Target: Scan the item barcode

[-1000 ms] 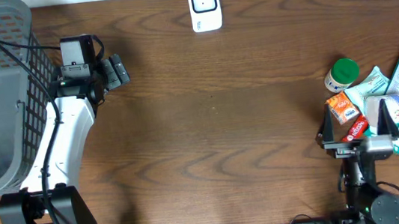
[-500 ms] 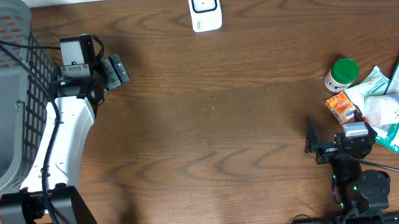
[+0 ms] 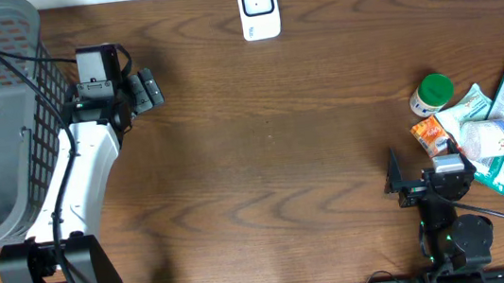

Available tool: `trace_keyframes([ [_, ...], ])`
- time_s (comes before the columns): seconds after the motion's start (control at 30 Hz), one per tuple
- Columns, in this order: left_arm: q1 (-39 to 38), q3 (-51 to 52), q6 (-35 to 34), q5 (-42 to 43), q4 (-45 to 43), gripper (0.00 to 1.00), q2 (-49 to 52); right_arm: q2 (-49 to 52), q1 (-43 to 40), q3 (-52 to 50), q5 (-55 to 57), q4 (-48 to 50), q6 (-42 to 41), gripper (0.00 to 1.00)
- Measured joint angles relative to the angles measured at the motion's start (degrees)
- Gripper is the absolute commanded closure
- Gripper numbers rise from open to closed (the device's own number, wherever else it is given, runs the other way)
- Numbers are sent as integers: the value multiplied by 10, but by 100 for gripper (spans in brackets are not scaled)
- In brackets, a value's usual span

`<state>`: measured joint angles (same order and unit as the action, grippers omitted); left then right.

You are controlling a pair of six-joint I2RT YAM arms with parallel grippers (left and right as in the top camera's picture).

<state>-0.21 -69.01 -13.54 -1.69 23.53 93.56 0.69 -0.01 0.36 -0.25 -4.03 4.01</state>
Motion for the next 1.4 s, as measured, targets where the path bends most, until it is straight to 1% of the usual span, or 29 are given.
trace_keyframes([
  [1.17,0,0,1,-7,5,2,-1,0,0,0,0,0,0,1],
  [1.3,0,3,3,-14,14,2,-29,0,0,0,0,0,0,1],
  [1.4,0,4,5,-25,15,2,-99,0,0,0,0,0,0,1],
])
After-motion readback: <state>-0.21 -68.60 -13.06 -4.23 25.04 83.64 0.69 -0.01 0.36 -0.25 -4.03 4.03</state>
